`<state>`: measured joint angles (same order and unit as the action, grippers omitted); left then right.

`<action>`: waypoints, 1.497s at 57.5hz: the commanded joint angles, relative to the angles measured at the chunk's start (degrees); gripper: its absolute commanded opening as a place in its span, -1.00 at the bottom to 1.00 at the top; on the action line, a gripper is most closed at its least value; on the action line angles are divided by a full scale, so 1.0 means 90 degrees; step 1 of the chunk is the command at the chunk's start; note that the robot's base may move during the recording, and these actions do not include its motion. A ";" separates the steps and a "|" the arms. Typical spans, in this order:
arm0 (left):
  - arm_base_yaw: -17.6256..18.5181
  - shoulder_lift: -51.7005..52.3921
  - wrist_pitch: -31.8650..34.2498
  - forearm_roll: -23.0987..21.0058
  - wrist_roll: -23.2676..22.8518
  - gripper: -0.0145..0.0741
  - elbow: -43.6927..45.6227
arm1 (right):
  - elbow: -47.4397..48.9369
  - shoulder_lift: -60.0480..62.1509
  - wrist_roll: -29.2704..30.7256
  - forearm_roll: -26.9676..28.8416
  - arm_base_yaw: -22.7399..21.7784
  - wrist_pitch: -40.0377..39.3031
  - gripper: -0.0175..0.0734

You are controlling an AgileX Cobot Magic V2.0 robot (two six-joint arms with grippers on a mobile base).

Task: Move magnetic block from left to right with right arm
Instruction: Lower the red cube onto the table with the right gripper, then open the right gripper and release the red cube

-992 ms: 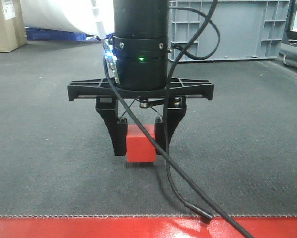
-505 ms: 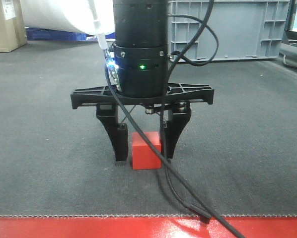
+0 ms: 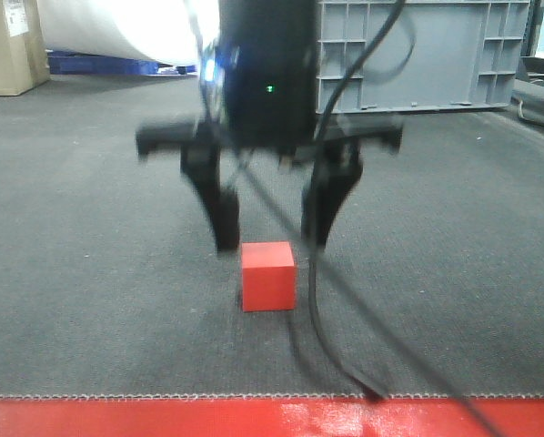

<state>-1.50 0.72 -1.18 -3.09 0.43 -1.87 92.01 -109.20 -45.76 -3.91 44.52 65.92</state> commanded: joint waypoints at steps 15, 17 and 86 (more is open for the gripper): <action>0.0047 0.0057 0.0516 -0.0017 -0.0048 -0.96 -0.0051 | 0.0020 0.1335 0.1478 -0.0215 0.0040 -0.0109 0.43; 0.0047 0.0057 0.0516 -0.0017 -0.0048 -0.96 -0.0051 | -0.0064 0.1443 0.1768 -0.0183 0.0040 -0.0180 0.38; 0.0047 0.0057 0.0516 -0.0017 -0.0048 -0.96 -0.0051 | -0.7790 0.7447 0.5602 0.1511 -0.4124 -0.7095 -0.47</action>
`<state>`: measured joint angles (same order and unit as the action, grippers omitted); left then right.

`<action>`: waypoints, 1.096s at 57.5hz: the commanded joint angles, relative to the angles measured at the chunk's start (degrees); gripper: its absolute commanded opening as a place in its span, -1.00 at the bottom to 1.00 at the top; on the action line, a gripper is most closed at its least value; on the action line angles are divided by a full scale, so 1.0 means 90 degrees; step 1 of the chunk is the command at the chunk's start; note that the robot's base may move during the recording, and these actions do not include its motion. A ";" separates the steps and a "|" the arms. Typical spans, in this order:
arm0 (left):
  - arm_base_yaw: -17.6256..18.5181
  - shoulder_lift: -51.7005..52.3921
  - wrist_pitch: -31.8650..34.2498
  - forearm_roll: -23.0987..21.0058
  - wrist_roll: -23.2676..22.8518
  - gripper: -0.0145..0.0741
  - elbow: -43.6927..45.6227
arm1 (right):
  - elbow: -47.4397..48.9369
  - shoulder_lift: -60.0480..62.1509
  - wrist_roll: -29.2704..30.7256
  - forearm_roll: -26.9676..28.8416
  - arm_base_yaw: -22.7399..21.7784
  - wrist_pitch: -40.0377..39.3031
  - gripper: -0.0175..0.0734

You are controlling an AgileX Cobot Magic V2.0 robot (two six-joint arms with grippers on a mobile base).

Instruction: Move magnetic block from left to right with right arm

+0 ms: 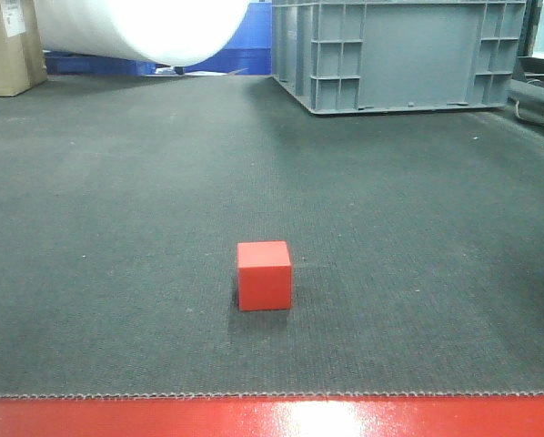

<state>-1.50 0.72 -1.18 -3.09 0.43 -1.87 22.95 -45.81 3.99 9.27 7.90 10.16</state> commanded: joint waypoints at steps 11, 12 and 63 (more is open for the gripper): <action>0.0047 0.0057 0.0516 -0.0017 -0.0048 -0.96 -0.0051 | -0.0667 0.1705 0.0074 0.0048 -0.0054 -0.0755 -0.47; 0.0047 0.0057 0.0516 -0.0017 -0.0048 -0.96 -0.0051 | -0.0696 0.1815 0.0074 0.0048 -0.0054 -0.0731 -0.47; 0.0047 0.0057 0.0516 -0.0017 -0.0048 -0.96 -0.0051 | -0.1207 0.4234 0.0074 -0.0093 -0.0153 -0.0958 -0.47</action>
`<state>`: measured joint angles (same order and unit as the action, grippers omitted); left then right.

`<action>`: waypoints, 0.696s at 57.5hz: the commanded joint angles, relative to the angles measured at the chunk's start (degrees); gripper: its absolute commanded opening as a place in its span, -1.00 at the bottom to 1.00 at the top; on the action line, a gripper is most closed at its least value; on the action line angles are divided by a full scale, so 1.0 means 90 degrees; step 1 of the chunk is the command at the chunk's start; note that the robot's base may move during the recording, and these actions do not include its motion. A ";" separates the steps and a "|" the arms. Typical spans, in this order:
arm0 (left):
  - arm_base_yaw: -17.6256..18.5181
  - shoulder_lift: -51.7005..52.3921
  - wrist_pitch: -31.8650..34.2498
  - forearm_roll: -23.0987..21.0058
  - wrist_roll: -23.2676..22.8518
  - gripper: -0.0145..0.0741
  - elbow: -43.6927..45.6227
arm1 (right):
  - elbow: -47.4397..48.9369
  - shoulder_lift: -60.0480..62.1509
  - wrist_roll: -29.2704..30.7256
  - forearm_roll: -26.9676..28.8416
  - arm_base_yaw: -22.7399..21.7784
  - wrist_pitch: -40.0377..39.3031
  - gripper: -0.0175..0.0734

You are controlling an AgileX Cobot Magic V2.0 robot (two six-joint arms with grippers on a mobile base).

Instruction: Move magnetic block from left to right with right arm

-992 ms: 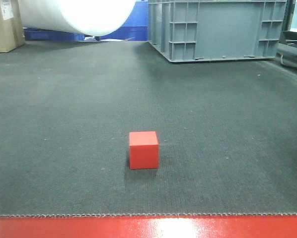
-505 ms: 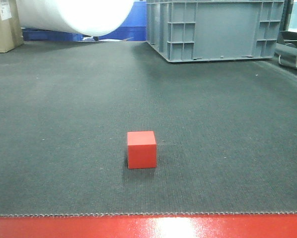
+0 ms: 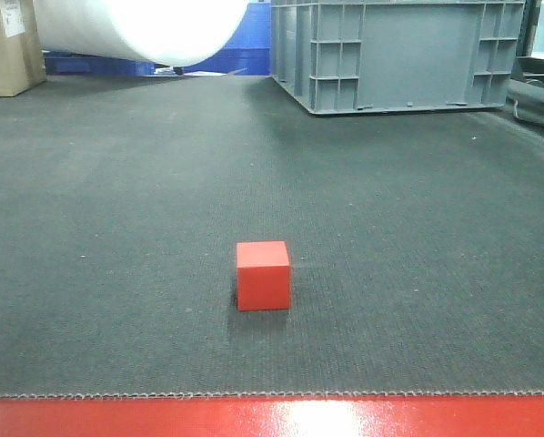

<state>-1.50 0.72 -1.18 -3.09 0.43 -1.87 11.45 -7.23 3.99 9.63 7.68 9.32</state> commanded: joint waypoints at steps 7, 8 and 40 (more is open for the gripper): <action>0.0047 0.0057 0.0516 -0.0017 -0.0048 -0.96 -0.0051 | -0.0287 -0.0032 0.0074 -0.0334 -0.0525 -0.1517 -0.47; 0.0047 0.0057 0.0516 -0.0017 -0.0048 -0.96 -0.0051 | -0.0351 -0.0018 0.0074 -0.0334 -0.0562 -0.1561 -0.47; 0.0047 0.0057 0.0516 -0.0017 -0.0048 -0.96 -0.0051 | -0.1469 0.1006 -0.0444 -0.0903 -0.0777 -0.1693 -0.47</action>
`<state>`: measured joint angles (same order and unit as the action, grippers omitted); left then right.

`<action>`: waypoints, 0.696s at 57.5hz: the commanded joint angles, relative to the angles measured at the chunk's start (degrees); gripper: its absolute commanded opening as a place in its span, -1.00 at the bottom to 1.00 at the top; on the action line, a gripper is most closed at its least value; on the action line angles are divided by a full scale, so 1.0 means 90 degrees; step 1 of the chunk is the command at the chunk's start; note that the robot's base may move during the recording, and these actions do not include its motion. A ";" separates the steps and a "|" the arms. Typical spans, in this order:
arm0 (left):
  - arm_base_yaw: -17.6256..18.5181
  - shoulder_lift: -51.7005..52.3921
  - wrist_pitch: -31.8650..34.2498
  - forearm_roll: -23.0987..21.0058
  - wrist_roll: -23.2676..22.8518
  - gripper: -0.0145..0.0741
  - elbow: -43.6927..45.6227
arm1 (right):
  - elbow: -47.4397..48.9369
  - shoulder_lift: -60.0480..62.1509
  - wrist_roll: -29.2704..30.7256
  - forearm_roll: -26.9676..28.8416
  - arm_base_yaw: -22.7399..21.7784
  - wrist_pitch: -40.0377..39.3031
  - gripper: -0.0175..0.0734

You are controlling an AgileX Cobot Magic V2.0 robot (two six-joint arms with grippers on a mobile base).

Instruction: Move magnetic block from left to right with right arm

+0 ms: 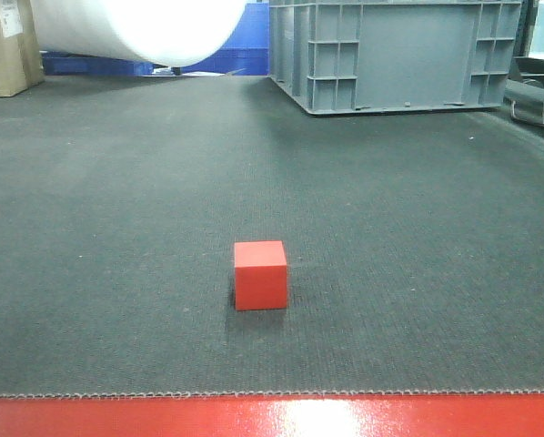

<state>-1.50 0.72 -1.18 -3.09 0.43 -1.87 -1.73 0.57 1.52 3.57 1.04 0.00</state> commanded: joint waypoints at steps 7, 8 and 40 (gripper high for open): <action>0.0047 0.0057 0.0516 -0.0017 -0.0048 -0.96 -0.0051 | -0.0005 0.0140 -0.0169 -0.0236 -0.0039 -0.0622 -0.47; 0.0047 0.0057 0.0516 -0.0017 -0.0048 -0.96 -0.0051 | -0.0005 0.0140 -0.0169 -0.0236 -0.0039 -0.0622 -0.47; 0.0047 0.0057 0.0516 -0.0017 -0.0048 -0.96 -0.0051 | -0.0005 0.0140 -0.0169 -0.0236 -0.0039 -0.0608 -0.47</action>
<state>-1.50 0.72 -1.18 -3.09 0.43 -1.87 -1.73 0.57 0.00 2.17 1.04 0.00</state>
